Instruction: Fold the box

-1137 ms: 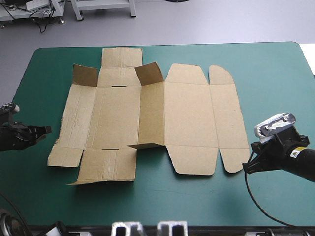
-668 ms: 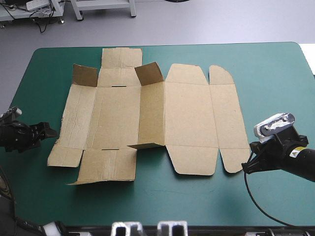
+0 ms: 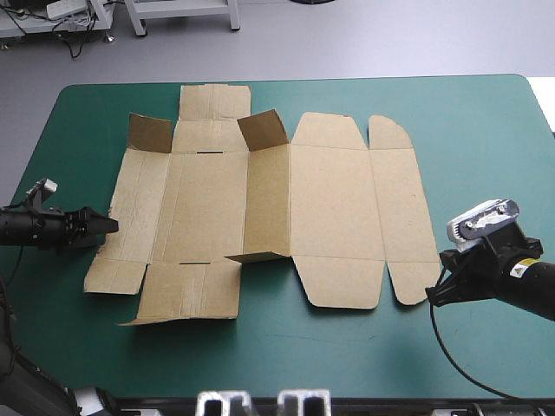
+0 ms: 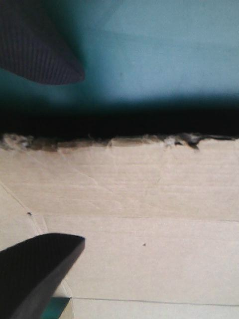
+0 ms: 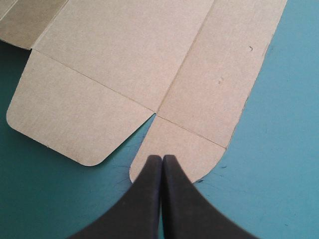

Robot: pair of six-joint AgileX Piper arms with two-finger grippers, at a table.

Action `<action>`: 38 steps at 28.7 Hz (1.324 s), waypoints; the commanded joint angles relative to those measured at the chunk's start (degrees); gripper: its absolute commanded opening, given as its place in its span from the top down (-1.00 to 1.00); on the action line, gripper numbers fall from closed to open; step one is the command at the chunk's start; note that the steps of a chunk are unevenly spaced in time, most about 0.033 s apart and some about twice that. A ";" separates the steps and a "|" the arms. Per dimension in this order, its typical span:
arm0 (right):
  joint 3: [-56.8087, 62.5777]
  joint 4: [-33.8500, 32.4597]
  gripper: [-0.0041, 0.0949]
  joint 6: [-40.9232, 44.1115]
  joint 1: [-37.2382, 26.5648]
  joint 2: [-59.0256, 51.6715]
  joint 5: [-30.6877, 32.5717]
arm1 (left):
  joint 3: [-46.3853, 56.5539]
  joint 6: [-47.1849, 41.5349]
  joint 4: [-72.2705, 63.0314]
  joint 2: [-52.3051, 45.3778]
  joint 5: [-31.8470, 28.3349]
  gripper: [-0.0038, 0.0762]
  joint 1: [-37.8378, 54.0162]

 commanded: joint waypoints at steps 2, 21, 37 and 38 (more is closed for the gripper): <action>-1.56 1.29 0.95 -0.45 0.12 0.04 -2.55 | 0.21 -0.60 2.74 2.31 4.02 -0.56 -6.94; -1.56 1.56 0.95 -0.45 0.12 0.04 -1.98 | 0.21 -4.64 2.18 4.12 -4.73 0.91 -20.29; -1.67 1.18 0.95 -0.61 0.12 0.04 -3.41 | -12.60 2.37 3.52 -4.19 4.01 0.92 -28.88; -1.67 1.18 0.95 -0.76 0.12 0.04 -3.95 | -15.14 -0.53 6.27 -4.55 4.01 0.92 -30.03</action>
